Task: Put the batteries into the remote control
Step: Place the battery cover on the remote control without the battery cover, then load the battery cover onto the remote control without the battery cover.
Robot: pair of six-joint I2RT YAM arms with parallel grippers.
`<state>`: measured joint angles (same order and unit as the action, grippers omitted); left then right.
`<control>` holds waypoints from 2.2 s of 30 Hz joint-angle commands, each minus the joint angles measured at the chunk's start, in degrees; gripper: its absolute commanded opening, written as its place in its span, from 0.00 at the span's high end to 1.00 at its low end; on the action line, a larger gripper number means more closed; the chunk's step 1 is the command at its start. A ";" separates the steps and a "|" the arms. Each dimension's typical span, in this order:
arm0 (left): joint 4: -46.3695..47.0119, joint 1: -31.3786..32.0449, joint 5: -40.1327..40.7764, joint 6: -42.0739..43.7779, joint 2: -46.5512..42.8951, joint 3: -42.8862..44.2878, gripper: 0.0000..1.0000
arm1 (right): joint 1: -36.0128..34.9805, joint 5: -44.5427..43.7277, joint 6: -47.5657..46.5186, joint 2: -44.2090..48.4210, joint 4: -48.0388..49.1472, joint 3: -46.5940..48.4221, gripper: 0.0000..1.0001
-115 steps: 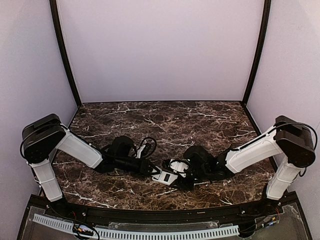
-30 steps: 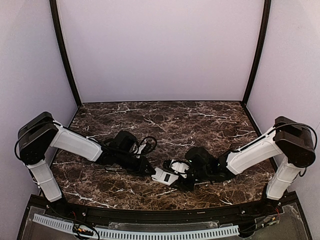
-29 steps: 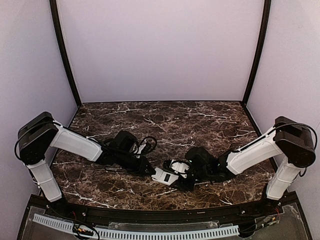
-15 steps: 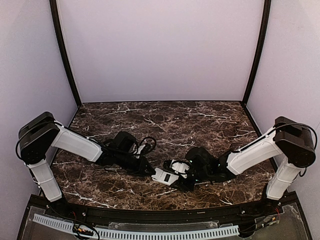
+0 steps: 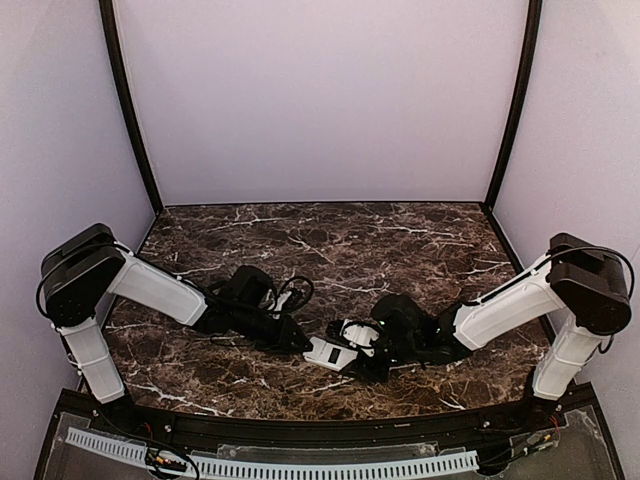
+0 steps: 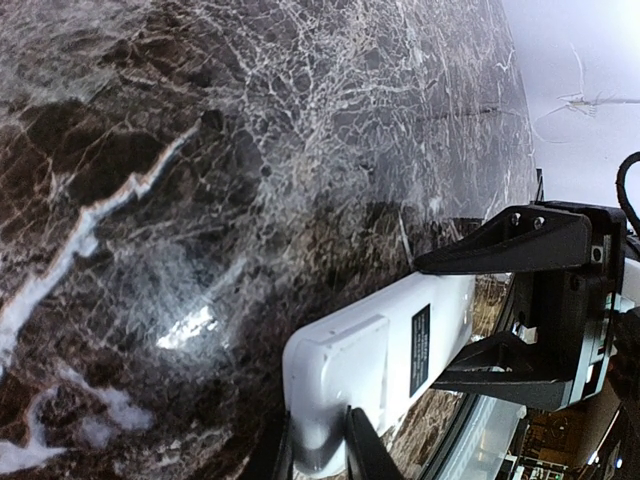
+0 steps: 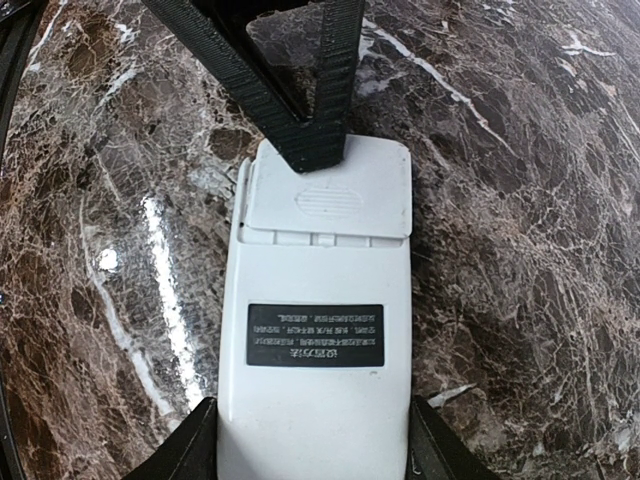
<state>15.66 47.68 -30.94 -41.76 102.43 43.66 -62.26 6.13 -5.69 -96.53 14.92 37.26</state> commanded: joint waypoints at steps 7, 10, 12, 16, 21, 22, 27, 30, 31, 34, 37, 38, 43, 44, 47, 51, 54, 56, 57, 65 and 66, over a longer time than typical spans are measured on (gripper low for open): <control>-5.60 2.29 -0.30 0.97 1.32 -1.10 0.82 | -0.64 -3.51 1.21 -0.06 0.02 -0.34 0.99; -6.55 2.40 0.58 0.73 1.27 -1.11 0.82 | -0.62 -4.75 2.06 0.03 0.19 -0.51 1.00; -6.82 2.40 0.99 0.55 1.21 -1.42 0.82 | -0.65 -5.58 2.62 0.03 0.33 -0.43 1.00; -6.73 2.47 0.96 -0.08 1.08 -1.82 0.82 | -0.64 -7.26 3.41 0.60 1.30 -0.88 1.00; -6.75 2.57 0.74 -0.58 0.69 -1.95 0.82 | -0.75 -8.55 3.49 0.91 1.66 -1.30 0.99; -6.63 2.72 0.68 -0.68 0.59 -1.98 0.82 | -0.80 -8.64 3.50 1.01 1.76 -1.43 0.99; -7.28 3.43 0.10 -0.13 0.36 -1.55 0.82 | -1.15 -8.16 2.75 0.73 2.08 -1.55 0.99; -7.61 3.47 -0.03 0.26 0.34 -1.33 0.81 | -1.65 -7.81 1.70 0.65 2.40 -1.75 0.98; -7.87 3.47 -0.02 0.56 0.32 -1.08 0.80 | -1.69 -7.87 1.51 0.69 2.40 -1.73 0.98; -8.69 3.47 0.23 1.13 0.39 -0.33 0.76 | -1.77 -7.91 1.33 0.99 2.56 -2.08 0.98; -8.96 3.39 0.41 1.55 0.41 0.24 0.71 | -1.76 -7.80 1.21 1.17 2.50 -2.27 0.98; -8.97 3.39 0.50 1.57 0.40 0.39 0.70 | -1.75 -7.80 1.21 1.27 2.49 -2.35 0.98; -9.58 3.23 0.85 2.22 0.51 1.65 0.68 | -1.78 -7.42 1.13 1.29 2.47 -2.37 0.98; -9.68 3.10 0.98 2.36 0.54 1.90 0.67 | -1.79 -7.17 1.12 1.31 2.53 -2.36 0.98; -9.99 2.54 1.05 2.75 0.76 2.45 0.67 | -1.78 -6.81 0.95 1.14 2.50 -2.32 0.98; -10.63 1.81 0.85 3.82 1.07 3.12 0.66 | -1.78 -6.32 0.68 0.77 1.94 -2.02 0.99; -11.24 1.56 0.57 4.82 1.19 3.42 0.65 | -1.76 -6.34 0.60 1.12 1.97 -2.13 0.99; -11.31 1.46 0.39 5.40 1.30 3.63 0.63 | -1.80 -4.95 0.47 1.25 1.96 -2.17 0.99; -11.37 1.45 0.36 5.65 1.33 3.72 0.62 | -1.75 -4.75 0.43 1.26 1.96 -2.23 0.99; -10.33 0.66 -0.17 6.07 1.72 3.90 0.58 | -1.76 -3.64 0.01 1.86 2.38 -2.86 1.00; -10.02 0.53 -0.17 5.90 1.78 3.83 0.58 | -1.79 -3.19 -0.02 1.95 2.47 -2.92 1.00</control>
<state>8.60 48.88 -32.05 -36.84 102.87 47.66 -63.94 1.74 -4.56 -95.83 17.04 35.64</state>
